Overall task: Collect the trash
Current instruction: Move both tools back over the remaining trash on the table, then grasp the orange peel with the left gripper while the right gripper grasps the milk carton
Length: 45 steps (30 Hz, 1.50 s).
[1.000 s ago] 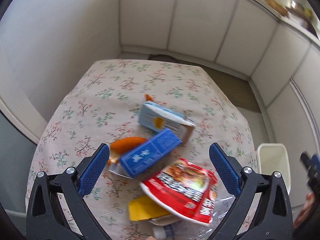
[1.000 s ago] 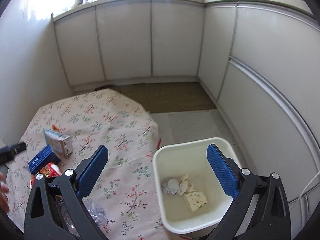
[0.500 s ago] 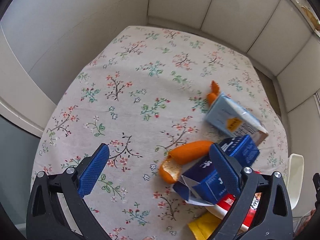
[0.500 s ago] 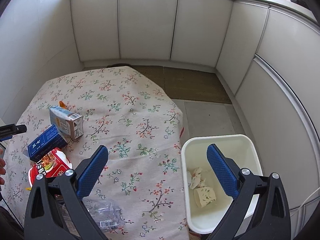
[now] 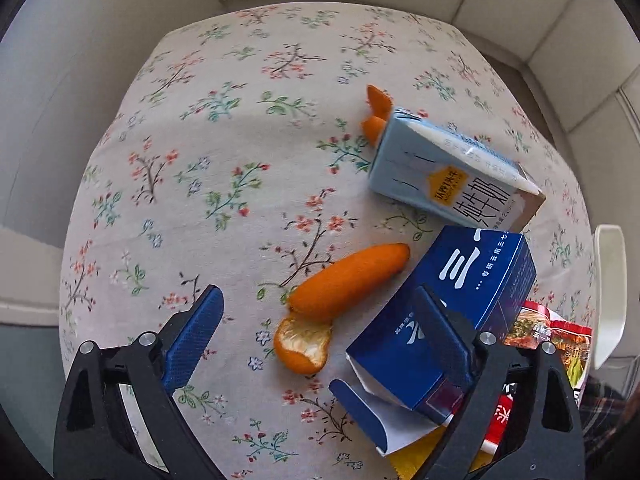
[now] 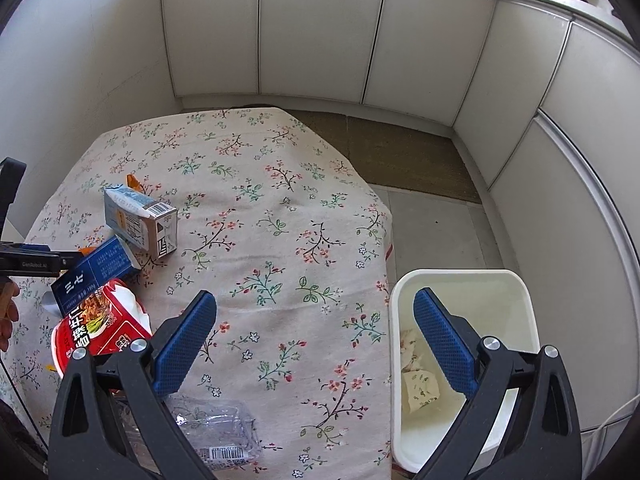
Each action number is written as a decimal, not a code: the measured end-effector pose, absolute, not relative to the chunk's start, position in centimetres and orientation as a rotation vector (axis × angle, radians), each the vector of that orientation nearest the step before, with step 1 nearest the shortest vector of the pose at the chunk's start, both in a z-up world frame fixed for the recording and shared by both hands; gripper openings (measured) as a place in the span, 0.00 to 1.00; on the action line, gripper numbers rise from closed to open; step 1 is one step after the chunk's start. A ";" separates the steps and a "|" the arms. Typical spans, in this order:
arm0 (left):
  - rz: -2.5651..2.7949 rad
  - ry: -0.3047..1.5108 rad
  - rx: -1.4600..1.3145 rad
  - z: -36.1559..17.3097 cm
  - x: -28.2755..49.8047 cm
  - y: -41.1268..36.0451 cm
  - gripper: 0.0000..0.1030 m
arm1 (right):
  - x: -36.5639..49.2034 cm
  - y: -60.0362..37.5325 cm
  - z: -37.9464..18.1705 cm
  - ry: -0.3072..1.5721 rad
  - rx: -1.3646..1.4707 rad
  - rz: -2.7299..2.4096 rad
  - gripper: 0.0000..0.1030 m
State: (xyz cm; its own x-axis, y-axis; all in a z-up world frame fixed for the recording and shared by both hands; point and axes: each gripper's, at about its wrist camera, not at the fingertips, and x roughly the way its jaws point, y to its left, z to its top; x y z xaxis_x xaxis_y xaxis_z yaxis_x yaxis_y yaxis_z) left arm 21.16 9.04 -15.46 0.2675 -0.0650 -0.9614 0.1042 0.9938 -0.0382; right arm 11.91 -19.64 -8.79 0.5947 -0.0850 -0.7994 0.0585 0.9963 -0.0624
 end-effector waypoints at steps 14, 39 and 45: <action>-0.187 1.430 0.130 -18.4 24.0 6.7 0.76 | 12.3 -19.6 -9.0 0.950 -0.012 -0.053 0.93; -0.051 1.032 -0.217 -11.9 14.8 12.9 0.16 | 19.6 -12.0 -8.8 1.031 -0.026 0.285 0.93; -0.044 0.923 -0.305 -8.7 16.2 13.7 0.16 | 26.5 -7.1 -8.7 1.139 0.014 0.298 0.89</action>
State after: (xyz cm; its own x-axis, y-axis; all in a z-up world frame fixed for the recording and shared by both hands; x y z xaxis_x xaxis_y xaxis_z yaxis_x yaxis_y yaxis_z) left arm 16.22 13.69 -8.74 0.6060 -0.1673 -0.7777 -0.0924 0.9562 -0.2777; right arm 26.50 -7.13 -8.72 0.3831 0.2410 -0.8917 -0.2270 0.9603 0.1621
